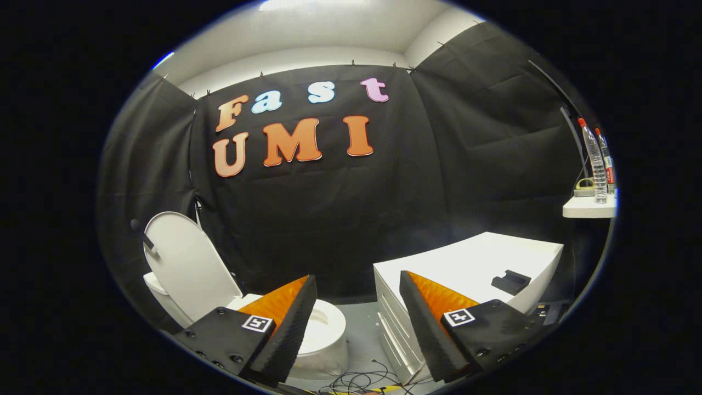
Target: Open the toilet lid.
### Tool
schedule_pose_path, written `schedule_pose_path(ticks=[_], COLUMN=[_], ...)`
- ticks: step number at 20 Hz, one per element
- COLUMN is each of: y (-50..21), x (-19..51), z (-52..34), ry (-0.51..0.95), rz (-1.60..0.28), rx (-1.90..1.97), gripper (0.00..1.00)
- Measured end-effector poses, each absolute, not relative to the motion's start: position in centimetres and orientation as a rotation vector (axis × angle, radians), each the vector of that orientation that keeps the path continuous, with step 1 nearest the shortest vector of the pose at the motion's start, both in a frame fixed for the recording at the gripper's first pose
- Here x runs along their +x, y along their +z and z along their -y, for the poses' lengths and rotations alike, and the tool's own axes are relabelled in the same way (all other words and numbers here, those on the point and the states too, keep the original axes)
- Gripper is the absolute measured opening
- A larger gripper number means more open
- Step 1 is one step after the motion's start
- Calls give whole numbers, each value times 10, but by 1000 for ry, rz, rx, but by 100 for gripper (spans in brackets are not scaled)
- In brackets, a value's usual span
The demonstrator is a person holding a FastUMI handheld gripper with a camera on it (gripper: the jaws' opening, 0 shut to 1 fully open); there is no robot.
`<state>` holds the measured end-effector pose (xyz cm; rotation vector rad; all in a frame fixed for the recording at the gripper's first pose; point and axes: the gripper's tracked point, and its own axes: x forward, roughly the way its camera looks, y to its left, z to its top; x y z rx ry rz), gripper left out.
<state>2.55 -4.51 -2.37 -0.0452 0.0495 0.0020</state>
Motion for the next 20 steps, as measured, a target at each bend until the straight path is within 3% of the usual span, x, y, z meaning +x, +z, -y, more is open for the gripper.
schedule_pose_path(ticks=[7, 11, 20], y=[-30, -23, -10], x=[31, 30, 28], z=[28, 37, 78], ry=[37, -8, -107], rz=[-28, -8, 14], rx=[-151, -244, -65], gripper=[97, 97, 97])
